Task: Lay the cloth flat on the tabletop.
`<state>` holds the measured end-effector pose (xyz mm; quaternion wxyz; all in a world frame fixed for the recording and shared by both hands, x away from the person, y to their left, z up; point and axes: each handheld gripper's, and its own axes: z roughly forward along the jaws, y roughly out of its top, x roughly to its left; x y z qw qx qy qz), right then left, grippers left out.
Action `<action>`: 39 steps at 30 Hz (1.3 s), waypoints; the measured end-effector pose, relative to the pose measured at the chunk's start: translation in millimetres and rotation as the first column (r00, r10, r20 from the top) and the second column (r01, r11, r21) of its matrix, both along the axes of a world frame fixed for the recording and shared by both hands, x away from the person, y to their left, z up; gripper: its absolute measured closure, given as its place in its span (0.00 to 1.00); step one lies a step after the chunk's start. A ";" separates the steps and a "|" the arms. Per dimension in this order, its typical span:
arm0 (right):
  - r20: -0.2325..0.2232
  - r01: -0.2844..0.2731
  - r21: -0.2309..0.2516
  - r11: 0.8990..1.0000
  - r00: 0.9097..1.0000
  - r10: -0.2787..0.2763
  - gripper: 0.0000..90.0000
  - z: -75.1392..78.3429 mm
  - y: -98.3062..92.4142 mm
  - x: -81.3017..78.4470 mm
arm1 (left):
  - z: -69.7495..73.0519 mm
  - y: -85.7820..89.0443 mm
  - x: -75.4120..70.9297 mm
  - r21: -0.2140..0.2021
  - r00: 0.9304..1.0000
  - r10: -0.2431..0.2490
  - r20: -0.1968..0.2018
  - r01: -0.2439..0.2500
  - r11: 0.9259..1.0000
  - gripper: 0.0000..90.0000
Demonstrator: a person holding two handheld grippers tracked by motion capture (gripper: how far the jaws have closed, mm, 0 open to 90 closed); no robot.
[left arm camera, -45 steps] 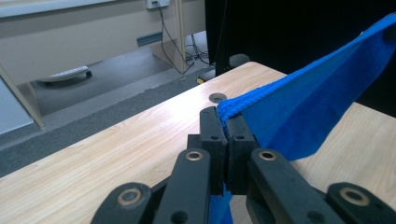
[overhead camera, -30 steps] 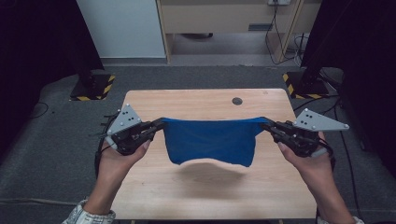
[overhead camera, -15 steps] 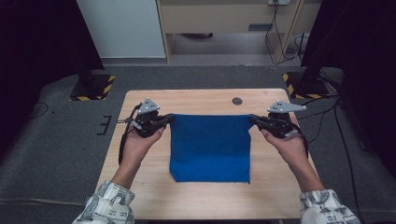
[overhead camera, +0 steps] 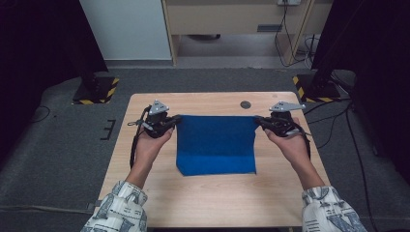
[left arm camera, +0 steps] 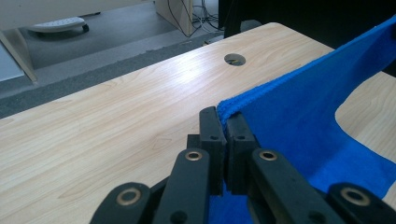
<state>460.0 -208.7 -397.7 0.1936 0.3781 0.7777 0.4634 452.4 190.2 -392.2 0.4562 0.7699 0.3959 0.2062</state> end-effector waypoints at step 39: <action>-0.095 0.051 -0.094 0.994 0.994 -0.060 0.94 -48.9 10.4 44.6 | -52.2 -15.4 58.4 0.085 0.991 0.111 -0.070 -0.105 0.991 0.98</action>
